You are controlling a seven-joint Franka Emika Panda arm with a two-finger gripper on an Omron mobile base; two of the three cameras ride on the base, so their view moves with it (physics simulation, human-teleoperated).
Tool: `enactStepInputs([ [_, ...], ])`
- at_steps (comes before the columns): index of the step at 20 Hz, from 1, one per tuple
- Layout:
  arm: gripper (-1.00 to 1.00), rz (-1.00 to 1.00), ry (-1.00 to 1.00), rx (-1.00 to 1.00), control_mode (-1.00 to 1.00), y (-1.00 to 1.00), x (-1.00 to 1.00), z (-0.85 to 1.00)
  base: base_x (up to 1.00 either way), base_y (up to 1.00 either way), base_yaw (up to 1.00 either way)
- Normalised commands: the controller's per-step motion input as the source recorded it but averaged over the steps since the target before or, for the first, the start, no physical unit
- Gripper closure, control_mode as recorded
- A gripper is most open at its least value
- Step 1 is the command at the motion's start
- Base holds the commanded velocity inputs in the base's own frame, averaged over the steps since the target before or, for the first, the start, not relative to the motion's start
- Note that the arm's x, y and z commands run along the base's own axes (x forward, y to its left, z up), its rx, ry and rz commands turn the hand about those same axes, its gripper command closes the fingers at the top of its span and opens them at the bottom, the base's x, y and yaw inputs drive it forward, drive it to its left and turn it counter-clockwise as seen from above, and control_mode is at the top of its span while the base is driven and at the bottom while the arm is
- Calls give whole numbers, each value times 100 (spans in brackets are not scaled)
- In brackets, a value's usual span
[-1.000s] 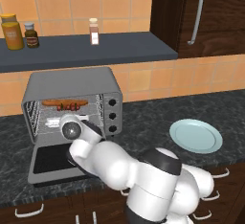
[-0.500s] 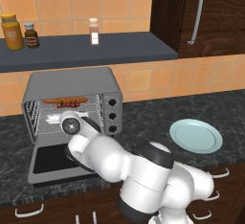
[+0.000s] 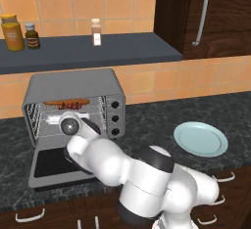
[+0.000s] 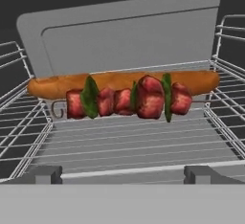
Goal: Pick up the kebab skewer and baguette bread, and place them inside the toaster oven. Close the toaster oven door and start by setting the timer.
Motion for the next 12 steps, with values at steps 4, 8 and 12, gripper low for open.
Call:
enactStepInputs([
  [4,-100,0,0,0,-100,0,-43,0,0,0,0],
  [8,-100,0,0,0,-100,0,-72,0,0,0,0],
  [12,-100,0,1,0,-100,0,-77,0,0,0,0],
])
